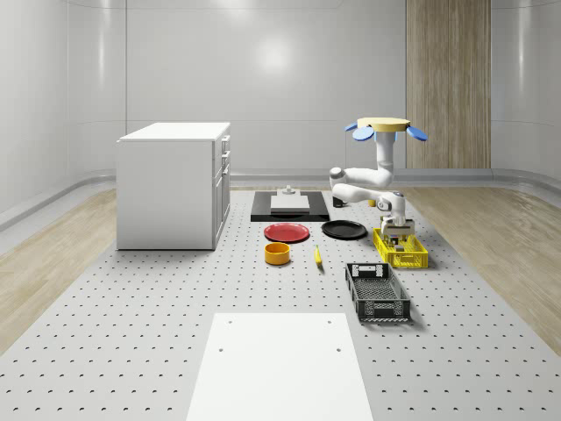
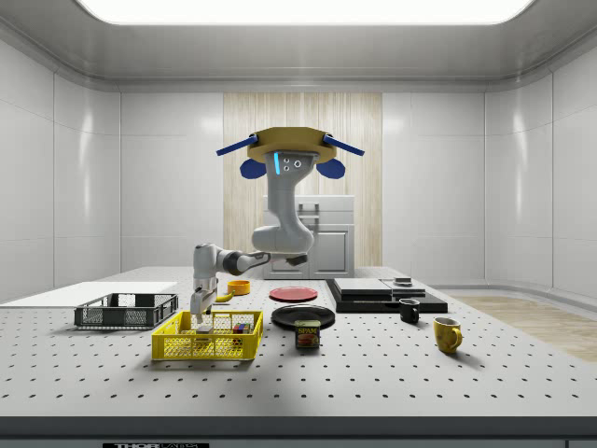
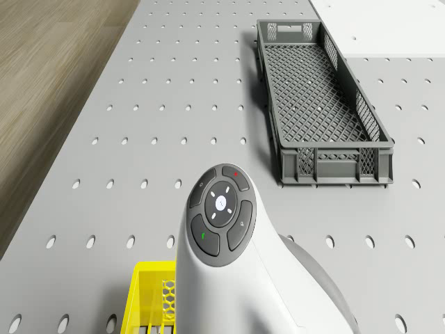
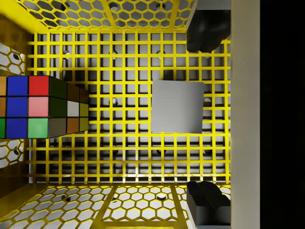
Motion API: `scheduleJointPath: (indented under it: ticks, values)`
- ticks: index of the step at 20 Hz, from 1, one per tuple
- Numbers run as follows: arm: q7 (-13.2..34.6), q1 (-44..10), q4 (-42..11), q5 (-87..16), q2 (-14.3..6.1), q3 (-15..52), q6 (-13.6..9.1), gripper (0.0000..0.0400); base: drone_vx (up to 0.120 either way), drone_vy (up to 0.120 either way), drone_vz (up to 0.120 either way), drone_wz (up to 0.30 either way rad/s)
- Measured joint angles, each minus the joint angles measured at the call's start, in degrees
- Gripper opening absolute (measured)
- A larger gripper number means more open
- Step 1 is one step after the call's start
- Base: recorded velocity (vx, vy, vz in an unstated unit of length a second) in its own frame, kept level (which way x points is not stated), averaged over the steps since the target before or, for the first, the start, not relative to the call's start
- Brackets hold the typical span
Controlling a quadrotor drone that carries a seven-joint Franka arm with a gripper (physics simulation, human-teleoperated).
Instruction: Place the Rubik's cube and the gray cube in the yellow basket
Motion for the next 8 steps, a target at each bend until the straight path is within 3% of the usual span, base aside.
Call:
scheduleJointPath:
  ticks: [8]
  values:
    - [-0.01, 0.42, -0.92, 3.59, -0.06, 3.72, -1.23, 0.0400, 0.000, 0.000, 0.000, 0.000]
